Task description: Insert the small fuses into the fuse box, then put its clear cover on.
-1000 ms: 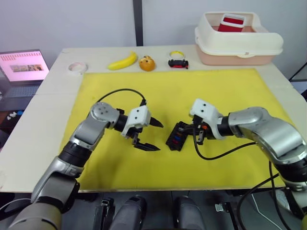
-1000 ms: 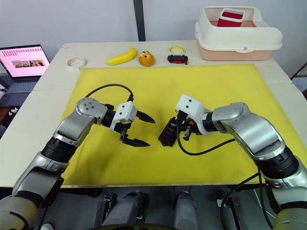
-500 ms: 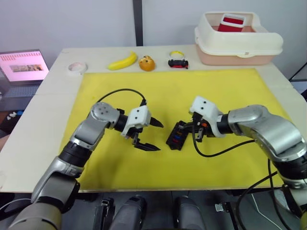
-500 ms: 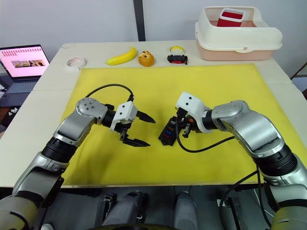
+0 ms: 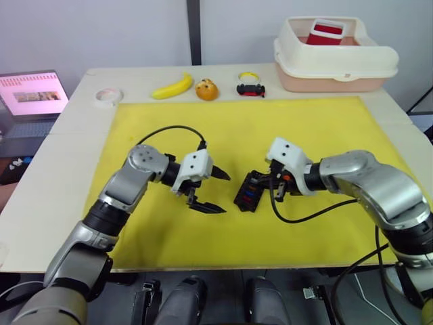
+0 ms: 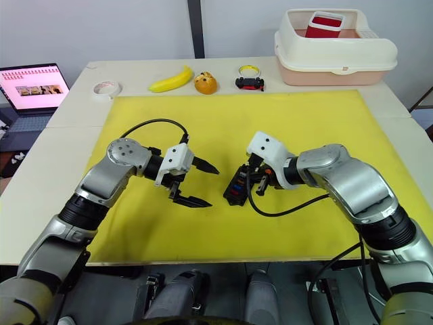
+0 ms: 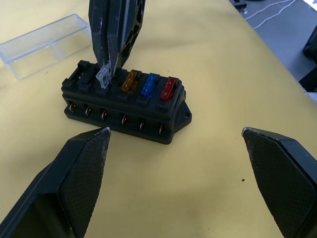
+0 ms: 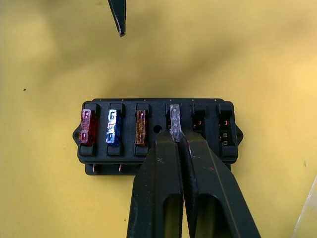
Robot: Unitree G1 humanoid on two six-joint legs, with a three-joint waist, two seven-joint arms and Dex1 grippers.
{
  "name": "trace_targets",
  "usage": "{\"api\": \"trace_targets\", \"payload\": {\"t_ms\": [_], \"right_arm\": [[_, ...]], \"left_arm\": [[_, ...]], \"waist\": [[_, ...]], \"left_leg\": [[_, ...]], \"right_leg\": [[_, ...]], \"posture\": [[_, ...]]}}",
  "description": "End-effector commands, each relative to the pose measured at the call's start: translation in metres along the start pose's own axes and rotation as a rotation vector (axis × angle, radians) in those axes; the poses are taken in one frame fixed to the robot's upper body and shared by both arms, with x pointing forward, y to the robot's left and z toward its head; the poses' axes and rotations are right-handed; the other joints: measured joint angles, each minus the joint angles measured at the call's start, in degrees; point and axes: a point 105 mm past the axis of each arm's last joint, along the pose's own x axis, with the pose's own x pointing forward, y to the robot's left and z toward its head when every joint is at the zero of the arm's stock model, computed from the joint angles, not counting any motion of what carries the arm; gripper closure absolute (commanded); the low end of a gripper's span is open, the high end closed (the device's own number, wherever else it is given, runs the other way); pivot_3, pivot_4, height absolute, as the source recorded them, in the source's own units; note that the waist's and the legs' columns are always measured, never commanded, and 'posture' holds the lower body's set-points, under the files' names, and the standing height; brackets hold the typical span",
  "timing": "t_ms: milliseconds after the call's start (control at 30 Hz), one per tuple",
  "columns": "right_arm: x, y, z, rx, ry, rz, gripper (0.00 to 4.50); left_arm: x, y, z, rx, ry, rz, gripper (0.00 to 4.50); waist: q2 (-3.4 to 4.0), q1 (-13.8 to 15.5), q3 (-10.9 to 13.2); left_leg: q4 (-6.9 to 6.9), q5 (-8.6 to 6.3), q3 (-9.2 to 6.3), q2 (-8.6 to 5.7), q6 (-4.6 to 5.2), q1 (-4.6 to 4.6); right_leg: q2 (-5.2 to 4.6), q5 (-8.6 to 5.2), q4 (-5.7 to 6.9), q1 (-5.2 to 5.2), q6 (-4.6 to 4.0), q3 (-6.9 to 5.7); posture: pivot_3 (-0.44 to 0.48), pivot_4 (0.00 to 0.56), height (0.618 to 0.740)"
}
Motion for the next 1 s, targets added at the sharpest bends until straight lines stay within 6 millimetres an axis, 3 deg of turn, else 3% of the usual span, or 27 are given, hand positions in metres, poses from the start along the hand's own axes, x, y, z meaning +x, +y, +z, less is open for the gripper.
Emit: {"api": "trace_targets", "payload": {"t_ms": [33,333,367,467,900,1000], "right_arm": [[0.000,-0.001,-0.006,-0.007,0.031,-0.015,4.50],[-0.003,0.000,0.003,-0.037,0.013,-0.008,4.50],[-0.004,0.000,0.004,-0.038,0.009,-0.008,3.85],[-0.006,-0.001,0.007,-0.041,-0.001,-0.017,2.62],[-0.021,-0.008,0.030,-0.031,-0.155,-0.061,2.62],[-0.018,-0.004,0.026,-0.029,-0.198,-0.069,3.42]], "left_arm": [[-0.001,0.000,0.007,0.045,-0.008,0.002,0.02],[-0.001,-0.001,0.006,0.043,-0.008,0.000,0.02],[0.000,-0.001,0.006,0.043,-0.008,0.000,0.00],[0.000,-0.002,0.006,0.043,-0.008,-0.001,0.00],[0.000,-0.002,0.006,0.044,-0.006,-0.004,0.00],[-0.001,-0.001,0.006,0.043,-0.005,0.001,0.00]], "waist": [[0.00,0.01,0.00],[0.00,0.02,0.00],[0.00,0.03,0.00],[0.00,0.01,0.00],[0.00,0.05,0.00],[0.00,0.06,0.00]], "left_leg": [[0.00,0.00,0.00,0.00,0.00,0.00],[0.00,0.00,0.00,0.00,0.00,0.00],[0.00,0.00,0.00,0.00,0.00,0.00],[0.00,0.00,0.00,0.00,0.00,0.00],[-0.01,0.00,0.00,0.00,0.00,0.00],[-0.01,0.00,0.00,0.00,0.00,0.00]], "right_leg": [[0.00,0.00,0.00,0.00,0.00,0.00],[0.00,0.00,0.00,0.00,0.00,0.00],[0.00,0.00,0.00,0.00,0.00,0.00],[0.00,0.00,0.00,0.00,0.00,0.00],[0.00,0.00,0.00,-0.01,0.00,0.00],[0.00,0.00,0.00,-0.01,0.00,0.00]], "posture": [[0.000,0.150,0.740],[0.000,0.150,0.740],[0.000,0.150,0.740],[0.000,0.150,0.740],[0.000,0.150,0.740],[0.000,0.150,0.740]]}}
